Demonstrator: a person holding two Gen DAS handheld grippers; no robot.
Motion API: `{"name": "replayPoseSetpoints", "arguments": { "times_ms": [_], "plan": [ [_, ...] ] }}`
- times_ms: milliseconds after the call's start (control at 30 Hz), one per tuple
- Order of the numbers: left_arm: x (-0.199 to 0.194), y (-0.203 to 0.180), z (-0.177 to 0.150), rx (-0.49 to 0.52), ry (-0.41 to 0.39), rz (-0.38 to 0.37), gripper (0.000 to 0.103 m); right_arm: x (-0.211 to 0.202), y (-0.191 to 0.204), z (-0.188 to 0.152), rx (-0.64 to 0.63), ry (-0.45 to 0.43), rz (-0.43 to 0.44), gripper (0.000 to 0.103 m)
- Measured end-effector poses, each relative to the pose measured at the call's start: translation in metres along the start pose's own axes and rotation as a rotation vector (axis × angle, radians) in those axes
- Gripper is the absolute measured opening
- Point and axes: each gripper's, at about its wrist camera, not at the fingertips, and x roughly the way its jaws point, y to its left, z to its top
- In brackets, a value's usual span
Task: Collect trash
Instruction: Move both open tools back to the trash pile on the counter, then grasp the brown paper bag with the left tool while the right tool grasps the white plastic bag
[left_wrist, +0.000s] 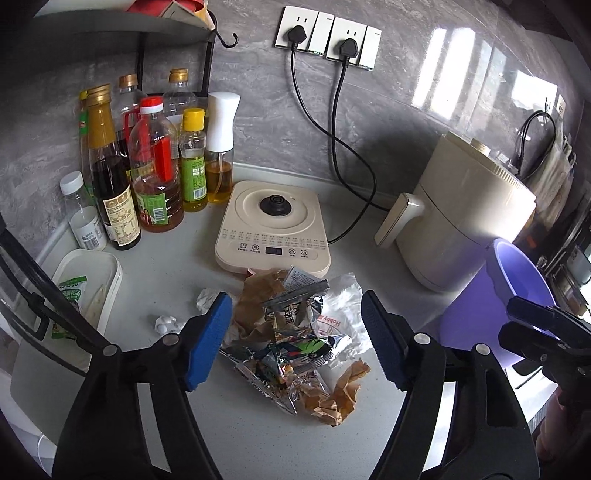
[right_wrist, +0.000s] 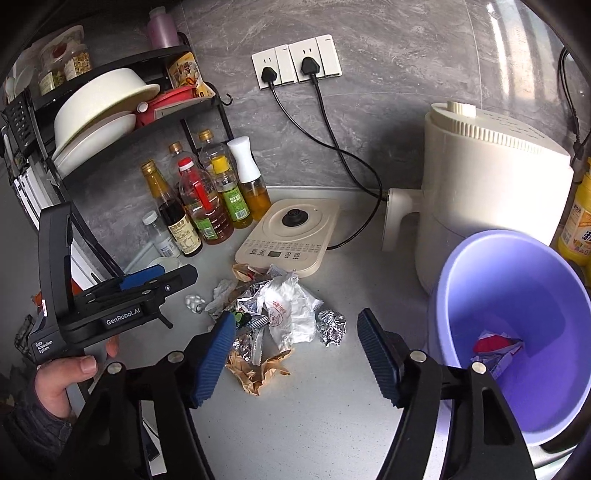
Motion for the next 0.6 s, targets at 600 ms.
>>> {"name": "replayPoseSetpoints", "arguments": {
  "times_ms": [600],
  "plan": [
    [0.102,0.026,0.022,0.069,0.143,-0.100,0.064,0.090,0.005,0.008,0.096,0.144,-0.081,0.055]
  ]
}}
